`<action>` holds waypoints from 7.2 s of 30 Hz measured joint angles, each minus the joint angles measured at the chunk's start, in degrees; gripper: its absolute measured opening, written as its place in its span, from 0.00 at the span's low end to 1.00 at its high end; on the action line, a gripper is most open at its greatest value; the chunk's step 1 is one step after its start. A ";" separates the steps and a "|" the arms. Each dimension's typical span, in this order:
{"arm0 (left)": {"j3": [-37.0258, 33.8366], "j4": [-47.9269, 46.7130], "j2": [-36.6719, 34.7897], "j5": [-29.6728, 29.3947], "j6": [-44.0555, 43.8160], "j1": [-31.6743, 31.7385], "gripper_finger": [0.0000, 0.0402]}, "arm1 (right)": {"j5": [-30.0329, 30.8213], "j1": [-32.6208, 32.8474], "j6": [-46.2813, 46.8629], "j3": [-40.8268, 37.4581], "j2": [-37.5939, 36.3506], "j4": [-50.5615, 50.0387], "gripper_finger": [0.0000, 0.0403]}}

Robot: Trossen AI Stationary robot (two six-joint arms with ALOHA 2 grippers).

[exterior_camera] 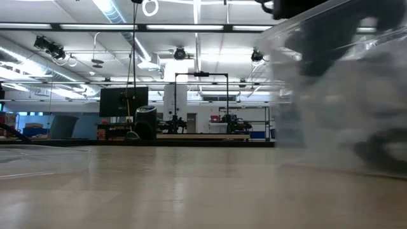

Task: Roll bandage
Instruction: Put the packed rolled bandage into the transparent bin, then close the transparent bin with the transparent bin lid

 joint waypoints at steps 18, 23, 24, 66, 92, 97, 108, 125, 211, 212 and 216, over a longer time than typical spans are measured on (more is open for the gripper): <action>-0.05 -4.27 -1.15 -0.74 0.12 0.00 0.42 | -5.70 -4.31 -11.75 12.94 -2.40 -6.62 0.00; -2.43 0.46 -1.13 0.27 -0.07 0.00 0.42 | -17.77 -2.47 -8.79 18.76 -3.19 -12.26 0.00; -2.95 1.23 -1.13 0.33 -0.11 0.00 0.42 | -19.94 -2.32 -8.67 19.66 -3.32 -12.88 0.00; -4.24 1.47 -1.10 0.37 -1.57 0.00 0.42 | -10.56 -1.50 -8.76 14.31 -2.95 -9.96 0.69; -4.24 1.91 -1.09 0.38 -1.62 0.00 0.42 | -17.11 -1.67 -5.60 -6.74 -2.82 10.38 0.47; -4.24 1.84 -1.09 0.37 -1.61 0.00 0.42 | -24.05 -2.75 -8.03 -6.23 -2.75 10.84 0.20; -4.24 1.01 -1.09 0.37 -1.62 0.00 0.42 | -32.68 -3.18 -2.19 1.10 -2.75 6.88 0.21; -4.24 -1.45 -1.09 0.37 -2.93 0.02 0.42 | -21.28 -3.93 -2.12 -0.20 -1.99 6.68 0.53; -10.01 -14.75 -5.61 0.55 -12.67 -16.05 0.42 | -1.52 -14.68 7.40 7.58 -2.86 -10.14 0.02; -10.01 -14.89 -5.61 0.55 -13.12 -16.48 0.42 | -3.86 -14.60 6.96 8.50 -2.89 -10.20 0.02; -10.01 -15.29 -5.61 0.47 -13.86 -17.68 0.42 | -8.48 -10.81 6.85 12.60 -3.37 -10.39 0.03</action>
